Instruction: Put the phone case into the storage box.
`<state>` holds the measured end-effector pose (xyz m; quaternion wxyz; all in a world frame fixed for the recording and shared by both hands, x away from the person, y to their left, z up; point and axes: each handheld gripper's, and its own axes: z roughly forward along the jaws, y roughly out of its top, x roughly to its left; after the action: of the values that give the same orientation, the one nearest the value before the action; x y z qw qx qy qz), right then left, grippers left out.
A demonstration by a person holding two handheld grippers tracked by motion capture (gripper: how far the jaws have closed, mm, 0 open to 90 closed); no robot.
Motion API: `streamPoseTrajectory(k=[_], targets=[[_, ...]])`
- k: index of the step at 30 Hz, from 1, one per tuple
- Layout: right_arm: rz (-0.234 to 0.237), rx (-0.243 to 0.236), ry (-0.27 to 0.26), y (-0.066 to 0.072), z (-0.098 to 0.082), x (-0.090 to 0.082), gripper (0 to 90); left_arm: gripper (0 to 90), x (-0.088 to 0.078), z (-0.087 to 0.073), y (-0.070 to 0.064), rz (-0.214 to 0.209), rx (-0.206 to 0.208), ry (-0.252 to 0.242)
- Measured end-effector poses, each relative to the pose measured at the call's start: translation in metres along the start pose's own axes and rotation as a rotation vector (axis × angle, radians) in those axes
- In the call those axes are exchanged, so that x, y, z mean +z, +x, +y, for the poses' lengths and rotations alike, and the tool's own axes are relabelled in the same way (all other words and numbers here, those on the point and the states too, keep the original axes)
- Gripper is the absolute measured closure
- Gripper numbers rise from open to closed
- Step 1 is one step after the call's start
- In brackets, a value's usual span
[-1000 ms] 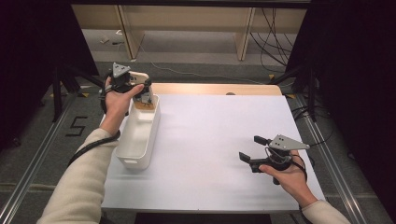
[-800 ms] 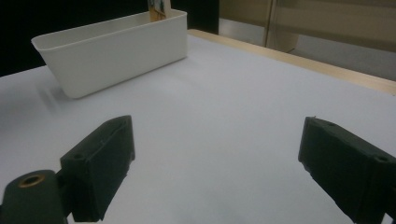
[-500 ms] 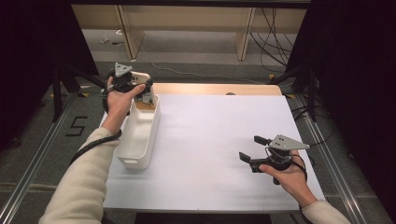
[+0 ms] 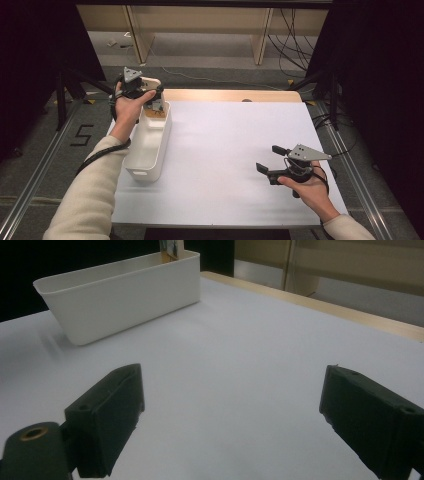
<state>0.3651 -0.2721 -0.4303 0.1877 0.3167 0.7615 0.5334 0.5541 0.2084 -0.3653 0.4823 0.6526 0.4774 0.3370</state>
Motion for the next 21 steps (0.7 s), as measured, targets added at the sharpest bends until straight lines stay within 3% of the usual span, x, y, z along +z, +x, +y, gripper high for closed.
streamPoseTrajectory(k=[21], targets=[[0.002,0.003,0.0,-0.0001,0.0,0.0003,11.6,11.2,0.0049,-0.001,0.0013,0.001,-0.001,0.012]])
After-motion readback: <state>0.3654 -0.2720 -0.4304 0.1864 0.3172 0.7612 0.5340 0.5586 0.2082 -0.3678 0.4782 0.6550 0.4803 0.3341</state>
